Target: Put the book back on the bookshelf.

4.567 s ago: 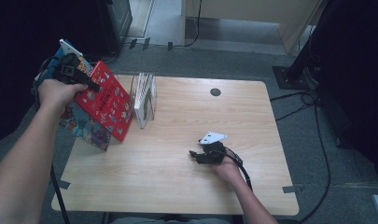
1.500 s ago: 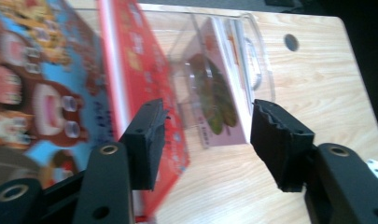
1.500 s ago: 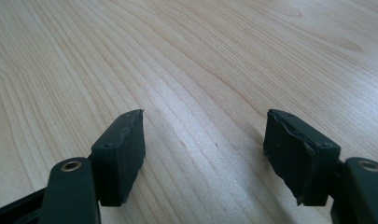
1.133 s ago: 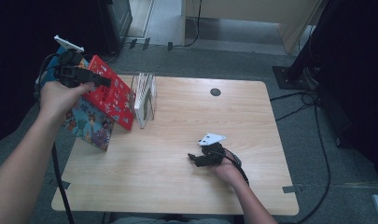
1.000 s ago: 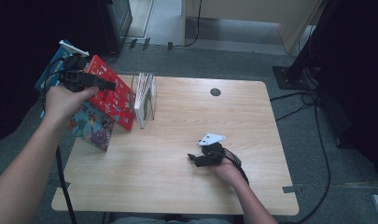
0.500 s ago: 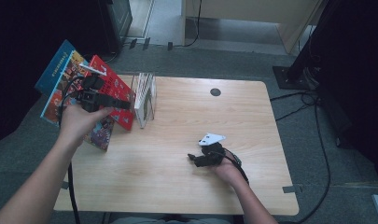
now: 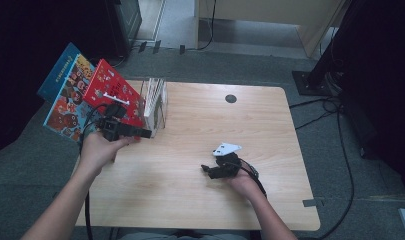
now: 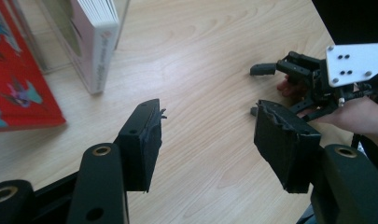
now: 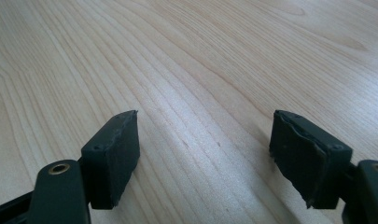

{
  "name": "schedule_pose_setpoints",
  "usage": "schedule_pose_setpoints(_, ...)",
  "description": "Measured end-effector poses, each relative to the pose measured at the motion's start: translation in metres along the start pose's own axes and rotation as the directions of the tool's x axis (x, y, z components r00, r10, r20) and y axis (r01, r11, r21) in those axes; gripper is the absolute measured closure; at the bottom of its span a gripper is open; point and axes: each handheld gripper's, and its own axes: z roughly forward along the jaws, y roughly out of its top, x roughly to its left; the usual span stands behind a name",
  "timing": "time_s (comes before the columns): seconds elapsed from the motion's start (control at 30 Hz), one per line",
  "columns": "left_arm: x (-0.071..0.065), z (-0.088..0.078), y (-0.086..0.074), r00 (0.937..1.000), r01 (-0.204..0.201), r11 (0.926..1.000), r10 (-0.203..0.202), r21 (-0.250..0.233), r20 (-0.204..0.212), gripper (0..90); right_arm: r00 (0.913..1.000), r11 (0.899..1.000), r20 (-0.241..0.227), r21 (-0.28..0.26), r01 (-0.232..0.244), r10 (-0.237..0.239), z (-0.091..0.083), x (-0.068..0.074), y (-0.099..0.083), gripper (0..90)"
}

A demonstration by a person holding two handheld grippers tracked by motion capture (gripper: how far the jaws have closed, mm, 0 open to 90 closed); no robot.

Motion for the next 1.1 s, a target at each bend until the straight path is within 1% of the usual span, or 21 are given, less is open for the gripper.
schedule_pose_setpoints(0.17, 0.000, 0.018, -0.013, 0.9996, -0.008, 1.0000, 0.008, 0.004, 0.028, 42.3, 1.0000, 1.000, 0.000, 0.000, 0.001, -0.001, 0.000, 0.000, 0.000, 23.9)
schedule_pose_setpoints(0.27, -0.001, 0.029, -0.018, 0.9995, -0.023, 0.9996, 0.023, 0.014, 0.023, 42.2, 1.0000, 1.000, 0.000, -0.001, 0.000, 0.000, 0.000, 0.000, 0.000, 23.9)
schedule_pose_setpoints(0.37, -0.003, 0.040, -0.023, 0.9976, -0.068, 0.9973, 0.069, 0.027, -0.007, 42.0, 1.0000, 1.000, 0.001, -0.001, 0.001, -0.001, 0.000, 0.000, 0.000, 23.9)
schedule_pose_setpoints(0.4, -0.003, 0.044, -0.025, 0.9975, -0.071, 0.9971, 0.071, 0.029, -0.005, 42.0, 1.0000, 1.000, 0.001, -0.001, 0.001, -0.001, 0.000, 0.000, 0.000, 23.9)
schedule_pose_setpoints(0.47, -0.002, 0.052, -0.030, 0.9982, -0.057, 0.9979, 0.057, 0.030, 0.017, 41.9, 1.0000, 1.000, 0.001, 0.000, -0.004, 0.004, 0.000, 0.000, 0.000, 23.9)
schedule_pose_setpoints(0.5, -0.002, 0.056, -0.032, 0.9983, -0.055, 0.9979, 0.055, 0.034, 0.021, 41.8, 1.0000, 1.000, 0.002, 0.000, -0.003, 0.003, 0.000, 0.000, 0.000, 23.9)
schedule_pose_setpoints(0.63, -0.001, 0.071, -0.041, 0.9973, -0.061, 0.9973, 0.059, 0.041, 0.045, 41.9, 1.0000, 1.000, 0.002, 0.000, -0.002, 0.002, 0.000, 0.000, 0.000, 23.9)
schedule_pose_setpoints(0.7, -0.001, 0.077, -0.045, 0.9971, -0.063, 0.9971, 0.061, 0.042, 0.046, 41.8, 1.0000, 1.000, 0.002, 0.000, -0.002, 0.002, 0.000, 0.000, 0.000, 23.9)
schedule_pose_setpoints(0.73, -0.001, 0.077, -0.045, 0.9971, -0.063, 0.9971, 0.061, 0.042, 0.046, 41.9, 1.0000, 1.000, 0.002, 0.000, -0.003, 0.003, 0.000, 0.000, 0.000, 23.9)
schedule_pose_setpoints(0.8, -0.001, 0.085, -0.052, 0.9964, -0.073, 0.9967, 0.071, 0.037, 0.046, 41.9, 1.0000, 1.000, 0.002, 0.000, -0.003, 0.003, 0.000, 0.000, 0.000, 23.9)
schedule_pose_setpoints(0.83, -0.001, 0.088, -0.054, 0.9962, -0.071, 0.9968, 0.070, 0.035, 0.052, 42.1, 1.0000, 1.000, 0.002, 0.000, -0.003, 0.003, 0.000, 0.000, 0.000, 23.9)
schedule_pose_setpoints(0.9, -0.001, 0.094, -0.057, 0.9962, -0.068, 0.9966, 0.066, 0.046, 0.058, 42.0, 1.0000, 1.000, 0.002, 0.000, -0.003, 0.003, 0.000, 0.000, 0.000, 23.9)
schedule_pose_setpoints(0.93, -0.001, 0.094, -0.057, 0.9962, -0.068, 0.9966, 0.066, 0.046, 0.058, 42.0, 1.0000, 1.000, 0.003, 0.000, -0.002, 0.002, 0.000, 0.000, 0.000, 23.9)
schedule_pose_setpoints(0.97, -0.001, 0.100, -0.061, 0.9960, -0.075, 0.9954, 0.072, 0.060, 0.053, 42.0, 1.0000, 1.000, 0.003, -0.001, -0.003, 0.003, 0.000, 0.000, 0.000, 23.9)
schedule_pose_setpoints(1.0, -0.001, 0.102, -0.063, 0.9958, -0.081, 0.9949, 0.078, 0.060, 0.048, 42.0, 1.0000, 1.000, 0.004, -0.001, -0.004, 0.004, 0.000, 0.001, 0.000, 23.9)
schedule_pose_setpoints(1.03, -0.001, 0.103, -0.065, 0.9956, -0.086, 0.9951, 0.084, 0.049, 0.040, 42.2, 1.0000, 1.000, 0.006, -0.001, -0.005, 0.005, 0.000, 0.001, 0.000, 23.8)
schedule_pose_setpoints(1.07, -0.001, 0.104, -0.066, 0.9956, -0.084, 0.9956, 0.082, 0.041, 0.045, 42.4, 1.0000, 1.000, 0.007, -0.001, -0.006, 0.006, 0.000, 0.001, 0.000, 23.9)
schedule_pose_setpoints(1.1, 0.000, 0.106, -0.068, 0.9956, -0.074, 0.9963, 0.072, 0.044, 0.060, 42.3, 1.0000, 1.000, 0.007, -0.001, -0.005, 0.005, 0.000, 0.001, 0.000, 23.9)
